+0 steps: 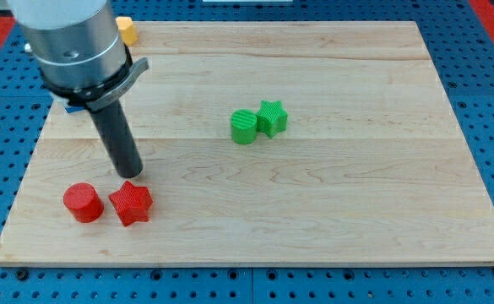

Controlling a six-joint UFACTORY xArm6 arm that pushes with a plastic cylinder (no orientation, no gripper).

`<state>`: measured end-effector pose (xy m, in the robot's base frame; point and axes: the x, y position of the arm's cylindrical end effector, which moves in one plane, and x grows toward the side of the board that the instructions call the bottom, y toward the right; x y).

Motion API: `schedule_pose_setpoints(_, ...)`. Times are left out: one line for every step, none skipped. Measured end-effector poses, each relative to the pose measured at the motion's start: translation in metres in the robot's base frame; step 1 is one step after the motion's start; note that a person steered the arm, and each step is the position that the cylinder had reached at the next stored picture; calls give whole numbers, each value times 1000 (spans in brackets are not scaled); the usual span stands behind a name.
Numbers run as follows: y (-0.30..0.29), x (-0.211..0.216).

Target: Push green circle to the bottom center

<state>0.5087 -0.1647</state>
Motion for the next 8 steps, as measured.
schedule_pose_setpoints(-11,13)
schedule_pose_setpoints(-4,18)
schedule_pose_setpoints(17,16)
schedule_pose_setpoints(18,14)
schedule_pose_setpoints(50,-20)
schedule_pose_setpoints(95,-68)
schedule_pose_setpoints(120,-107)
schedule_pose_setpoints(164,-110)
